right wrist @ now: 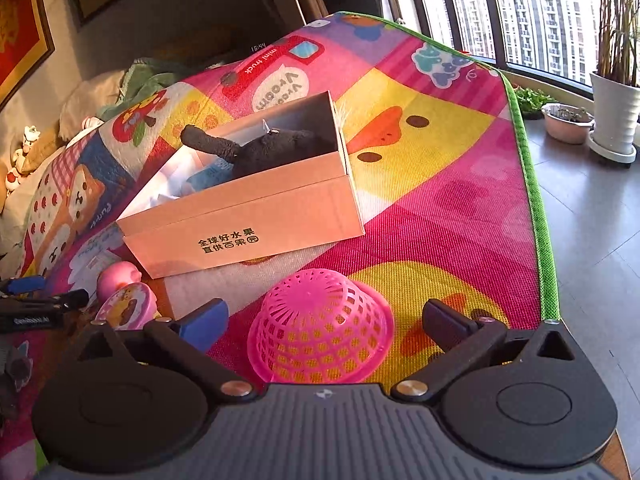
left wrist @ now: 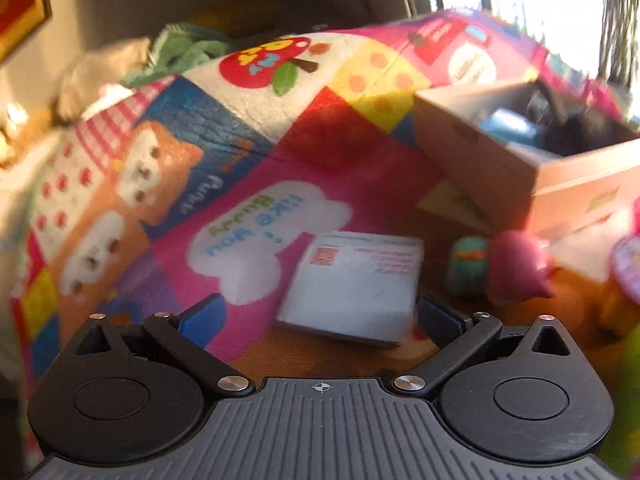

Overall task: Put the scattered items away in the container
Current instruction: 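Grasp the pink-yellow stamp toy with the left gripper while the right gripper holds the basket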

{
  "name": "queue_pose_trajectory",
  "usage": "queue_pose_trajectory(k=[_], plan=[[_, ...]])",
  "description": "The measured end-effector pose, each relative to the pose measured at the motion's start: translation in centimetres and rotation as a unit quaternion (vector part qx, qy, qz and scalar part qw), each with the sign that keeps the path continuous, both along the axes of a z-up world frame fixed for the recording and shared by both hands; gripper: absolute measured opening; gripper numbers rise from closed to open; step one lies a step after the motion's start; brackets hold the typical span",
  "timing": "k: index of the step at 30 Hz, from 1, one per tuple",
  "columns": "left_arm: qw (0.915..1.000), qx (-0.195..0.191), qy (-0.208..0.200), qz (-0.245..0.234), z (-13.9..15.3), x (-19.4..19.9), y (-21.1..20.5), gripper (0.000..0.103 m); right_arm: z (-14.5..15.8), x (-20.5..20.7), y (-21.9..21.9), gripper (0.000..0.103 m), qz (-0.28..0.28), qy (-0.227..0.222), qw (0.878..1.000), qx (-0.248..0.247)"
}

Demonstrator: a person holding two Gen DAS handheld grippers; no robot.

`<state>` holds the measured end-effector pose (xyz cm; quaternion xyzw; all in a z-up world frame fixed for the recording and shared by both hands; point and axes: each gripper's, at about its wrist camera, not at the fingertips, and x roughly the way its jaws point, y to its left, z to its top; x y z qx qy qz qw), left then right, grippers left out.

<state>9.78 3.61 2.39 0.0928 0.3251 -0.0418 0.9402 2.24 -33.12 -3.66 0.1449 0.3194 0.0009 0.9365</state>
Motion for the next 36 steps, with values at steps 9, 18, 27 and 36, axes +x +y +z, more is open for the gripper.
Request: queue_pose_trajectory(k=[9,18,27,36], plan=[[0.9806,-0.124,0.015,-0.152,0.4,-3.1,-4.7,0.103,0.0,0.2,0.6,0.103,0.001,0.008,1.000,-0.019],[0.9727,-0.112,0.022,-0.202,-1.4,-3.4,-10.4,0.103,0.0,0.8,2.0,0.103,0.025,0.037,0.996,-0.078],[0.9695,-0.096,0.004,-0.225,-1.5,-2.8,-13.1,0.102,0.4,-0.4,-1.9,0.103,0.015,-0.001,0.999,0.049],[0.9751,-0.099,-0.012,-0.198,-0.7,-2.9,-12.1,0.061,-0.4,-1.3,-4.5,0.103,-0.004,-0.039,0.987,0.153]])
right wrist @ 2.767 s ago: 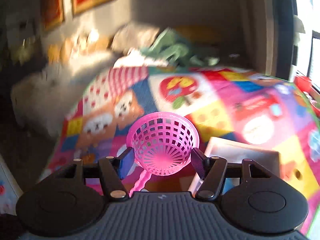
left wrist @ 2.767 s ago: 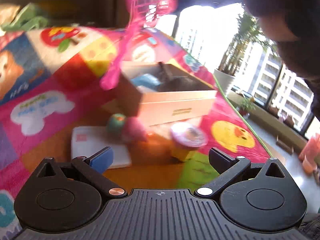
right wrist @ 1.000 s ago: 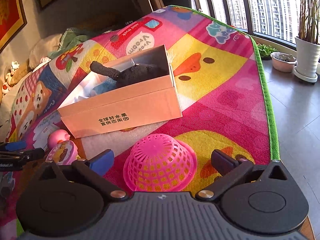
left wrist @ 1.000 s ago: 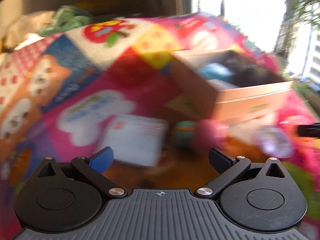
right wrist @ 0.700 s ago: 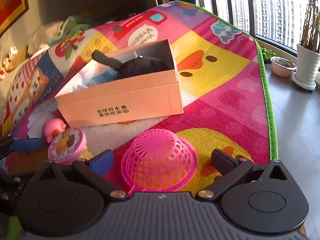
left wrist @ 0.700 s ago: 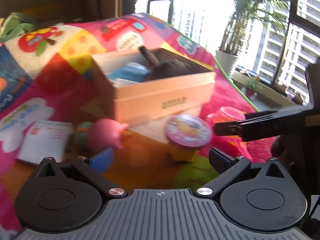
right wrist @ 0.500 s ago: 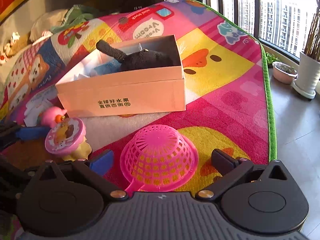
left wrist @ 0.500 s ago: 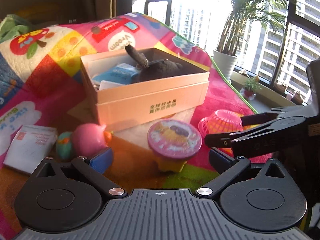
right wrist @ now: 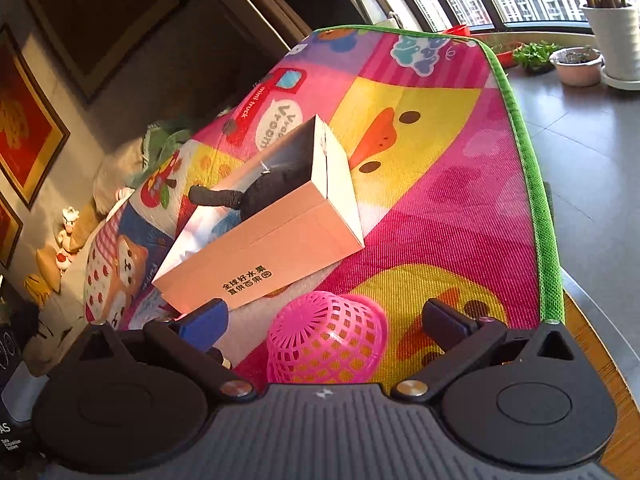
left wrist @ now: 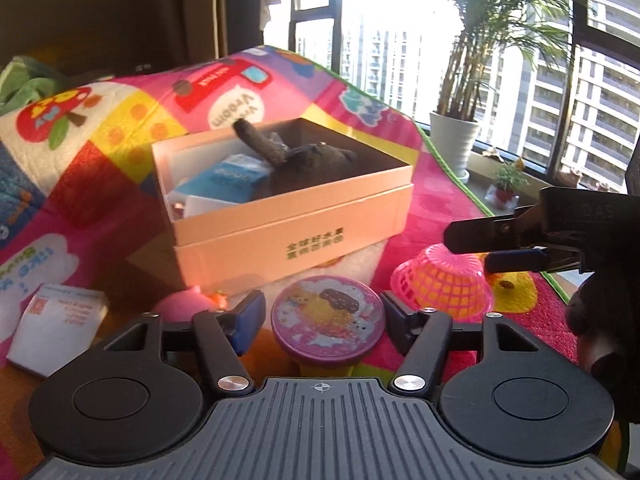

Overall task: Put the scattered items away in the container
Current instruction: 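Grasp the pink-yellow stamp toy with the left gripper while the right gripper holds the basket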

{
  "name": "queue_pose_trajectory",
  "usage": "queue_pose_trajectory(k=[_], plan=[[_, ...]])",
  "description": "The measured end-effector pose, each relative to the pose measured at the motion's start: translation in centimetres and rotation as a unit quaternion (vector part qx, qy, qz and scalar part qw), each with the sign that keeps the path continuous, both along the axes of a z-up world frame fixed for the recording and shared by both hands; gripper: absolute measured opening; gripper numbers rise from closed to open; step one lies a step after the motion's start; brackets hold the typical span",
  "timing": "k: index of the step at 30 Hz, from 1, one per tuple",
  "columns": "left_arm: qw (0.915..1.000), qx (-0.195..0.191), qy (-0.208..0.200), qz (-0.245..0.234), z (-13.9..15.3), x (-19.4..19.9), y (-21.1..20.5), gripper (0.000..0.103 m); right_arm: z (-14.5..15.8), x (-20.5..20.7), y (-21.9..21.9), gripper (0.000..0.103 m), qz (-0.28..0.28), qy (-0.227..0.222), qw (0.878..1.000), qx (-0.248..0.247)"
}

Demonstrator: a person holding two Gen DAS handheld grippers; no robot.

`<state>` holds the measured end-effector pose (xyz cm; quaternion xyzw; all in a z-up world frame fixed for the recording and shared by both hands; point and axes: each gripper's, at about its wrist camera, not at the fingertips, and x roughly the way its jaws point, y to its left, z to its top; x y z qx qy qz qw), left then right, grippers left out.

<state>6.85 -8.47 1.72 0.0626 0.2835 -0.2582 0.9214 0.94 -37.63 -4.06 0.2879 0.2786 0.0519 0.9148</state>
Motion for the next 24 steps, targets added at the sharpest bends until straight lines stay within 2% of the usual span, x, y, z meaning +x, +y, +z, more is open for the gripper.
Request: queue_pose_trajectory(k=[5,8,10,12,19,22,24], plan=[[1.0000,0.002,0.005,-0.003,0.2,-2.0,1.8,0.061,0.2,0.2,0.8,0.103,0.000,0.006,1.000,-0.027],[0.9999,0.004,0.011,-0.001,0.2,-3.6,3.1,0.062,0.4,0.5,2.1,0.103,0.001,0.016,0.997,-0.074],[0.9998,0.005,0.016,0.010,-0.1,-4.1,3.9,0.067,0.6,0.8,3.4,0.103,0.002,0.029,0.993,-0.117],[0.9994,-0.003,0.025,0.025,-0.4,-4.1,4.7,0.082,0.7,1.3,4.7,0.103,0.004,0.043,0.986,-0.161],[0.9973,-0.037,0.044,0.047,-0.9,-3.6,5.8,0.095,0.4,2.3,7.9,0.103,0.020,0.080,0.960,-0.267],[0.9968,-0.036,0.046,0.054,-1.0,-3.6,5.8,0.095,0.3,2.4,8.5,0.103,0.026,0.081,0.955,-0.285],[0.9968,-0.036,0.043,0.056,-0.9,-3.7,5.8,0.096,0.3,2.3,8.4,0.101,0.028,0.080,0.956,-0.281]])
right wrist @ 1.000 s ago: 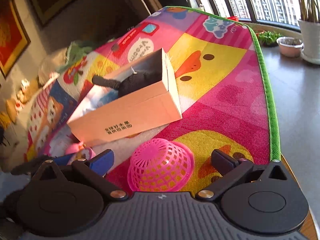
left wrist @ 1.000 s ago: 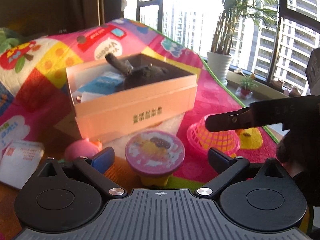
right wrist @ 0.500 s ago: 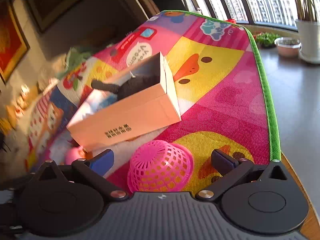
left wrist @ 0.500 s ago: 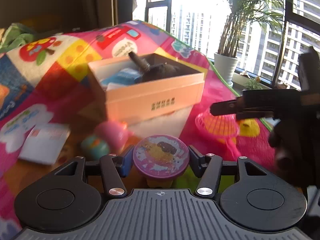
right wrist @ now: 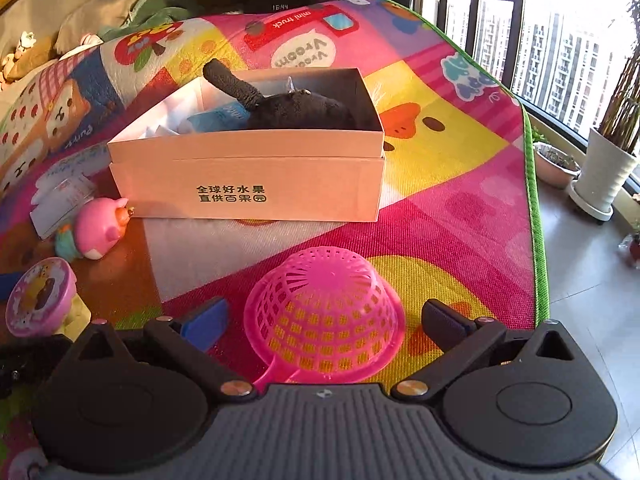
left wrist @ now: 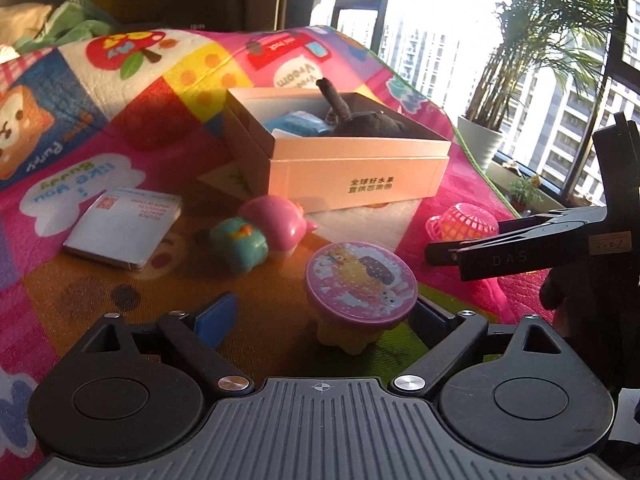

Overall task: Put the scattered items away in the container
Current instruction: 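Grasp the pink-yellow stamp toy with the left gripper while the right gripper holds the basket, then lift the stamp toy with the left gripper while the right gripper carries the basket over the box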

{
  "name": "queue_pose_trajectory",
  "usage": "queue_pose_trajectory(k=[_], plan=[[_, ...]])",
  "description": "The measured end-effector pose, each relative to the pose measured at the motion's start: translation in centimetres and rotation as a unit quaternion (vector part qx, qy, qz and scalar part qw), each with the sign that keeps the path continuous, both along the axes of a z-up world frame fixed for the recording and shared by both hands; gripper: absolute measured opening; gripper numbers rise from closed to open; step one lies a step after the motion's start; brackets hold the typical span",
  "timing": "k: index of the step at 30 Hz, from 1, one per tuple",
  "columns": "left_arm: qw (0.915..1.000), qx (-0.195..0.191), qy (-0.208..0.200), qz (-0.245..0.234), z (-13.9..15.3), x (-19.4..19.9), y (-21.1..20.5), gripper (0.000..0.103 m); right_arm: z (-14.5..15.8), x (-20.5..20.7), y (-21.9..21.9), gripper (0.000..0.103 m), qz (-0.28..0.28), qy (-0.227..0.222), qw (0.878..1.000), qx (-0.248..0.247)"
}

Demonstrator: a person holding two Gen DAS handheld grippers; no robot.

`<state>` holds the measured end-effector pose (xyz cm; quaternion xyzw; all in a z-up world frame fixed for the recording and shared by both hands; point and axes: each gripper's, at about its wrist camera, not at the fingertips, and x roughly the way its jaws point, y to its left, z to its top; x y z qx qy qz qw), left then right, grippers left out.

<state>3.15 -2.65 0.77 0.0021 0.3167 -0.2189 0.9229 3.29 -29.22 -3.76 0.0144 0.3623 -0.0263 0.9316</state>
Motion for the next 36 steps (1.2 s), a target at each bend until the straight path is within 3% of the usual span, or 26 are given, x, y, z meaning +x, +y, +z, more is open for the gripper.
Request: queue_pose_trajectory(k=[5,11,22,25,29,33,36], plan=[[1.0000,0.002,0.002,0.001,0.0,0.0,0.0,0.097,0.3,-0.8,0.6,0.084,0.017,-0.010,1.000,-0.003],[0.9998,0.019,-0.006,0.001,0.1,-0.3,-0.5,0.098,1.0,-2.0,0.4,0.084,0.025,0.004,1.000,0.012],[0.9958,0.063,-0.066,-0.012,1.8,-1.9,-3.1,0.097,3.7,-6.6,-0.4,0.084,0.033,-0.040,0.999,-0.018],[0.9940,0.080,-0.074,-0.012,1.9,-1.8,-3.6,0.085,4.4,-7.6,-0.8,0.084,0.034,-0.052,0.998,-0.016],[0.9923,0.093,-0.081,-0.008,1.9,-2.0,-3.6,0.061,4.9,-8.5,-1.3,0.084,0.036,-0.062,0.997,-0.013],[0.9909,0.100,-0.088,-0.021,2.8,-2.3,-3.7,0.061,5.5,-9.0,-1.5,0.084,0.036,-0.074,0.997,-0.005],[0.9862,0.101,-0.128,-0.029,5.3,-1.8,-3.8,0.061,7.3,-9.2,-1.6,0.084,0.036,-0.107,0.994,-0.014]])
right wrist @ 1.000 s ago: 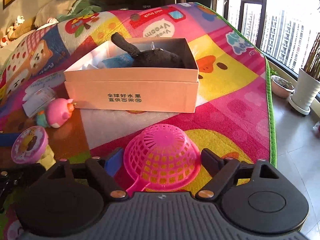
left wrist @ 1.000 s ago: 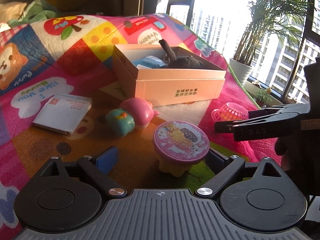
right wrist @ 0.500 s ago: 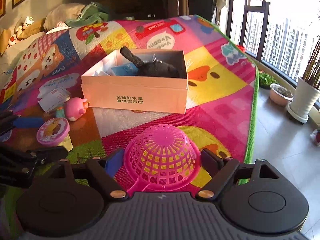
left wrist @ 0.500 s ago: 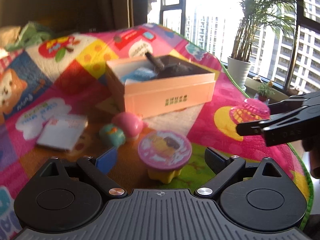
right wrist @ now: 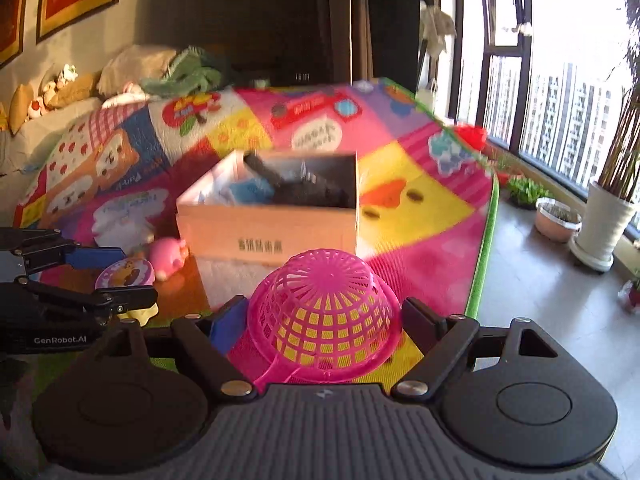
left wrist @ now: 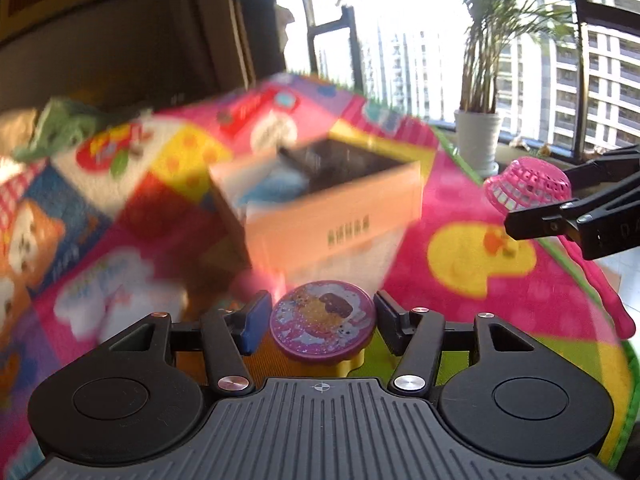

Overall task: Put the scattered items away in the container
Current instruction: 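Lift the stamp toy with the left gripper while the right gripper carries the basket over the box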

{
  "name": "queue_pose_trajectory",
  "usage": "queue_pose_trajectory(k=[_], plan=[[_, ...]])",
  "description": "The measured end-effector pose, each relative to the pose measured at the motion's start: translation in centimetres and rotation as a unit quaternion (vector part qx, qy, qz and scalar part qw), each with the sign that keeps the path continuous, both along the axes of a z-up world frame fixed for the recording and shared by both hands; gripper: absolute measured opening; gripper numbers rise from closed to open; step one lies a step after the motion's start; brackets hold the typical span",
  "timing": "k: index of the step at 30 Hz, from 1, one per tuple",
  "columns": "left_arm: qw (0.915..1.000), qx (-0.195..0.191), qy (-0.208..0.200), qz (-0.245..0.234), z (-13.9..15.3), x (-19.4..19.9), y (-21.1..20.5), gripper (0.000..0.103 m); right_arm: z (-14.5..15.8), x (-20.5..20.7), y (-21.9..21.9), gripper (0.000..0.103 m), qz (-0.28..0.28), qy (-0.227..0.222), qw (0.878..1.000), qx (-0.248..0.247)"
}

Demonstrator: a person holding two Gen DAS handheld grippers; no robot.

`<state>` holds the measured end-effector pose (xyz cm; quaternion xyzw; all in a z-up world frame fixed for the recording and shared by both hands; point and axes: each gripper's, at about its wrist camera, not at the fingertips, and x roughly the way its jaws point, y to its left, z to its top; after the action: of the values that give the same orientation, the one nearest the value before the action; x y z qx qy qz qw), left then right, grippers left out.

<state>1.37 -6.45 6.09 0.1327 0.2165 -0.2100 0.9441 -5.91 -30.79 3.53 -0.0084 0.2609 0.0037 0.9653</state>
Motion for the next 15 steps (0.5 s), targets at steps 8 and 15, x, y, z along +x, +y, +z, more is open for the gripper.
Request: queue_pose_trajectory(k=[8,15], plan=[[0.9970,-0.051,-0.058,-0.012,6.0,9.0,-1.9,0.061,6.4,3.1,-1.7,0.084,-0.005,-0.089,0.996,0.015],[0.9965,-0.078,-0.015,0.028,2.5,16.2,-1.5,0.087,7.7,10.4,-1.4,0.084,0.004,-0.077,0.997,0.002]])
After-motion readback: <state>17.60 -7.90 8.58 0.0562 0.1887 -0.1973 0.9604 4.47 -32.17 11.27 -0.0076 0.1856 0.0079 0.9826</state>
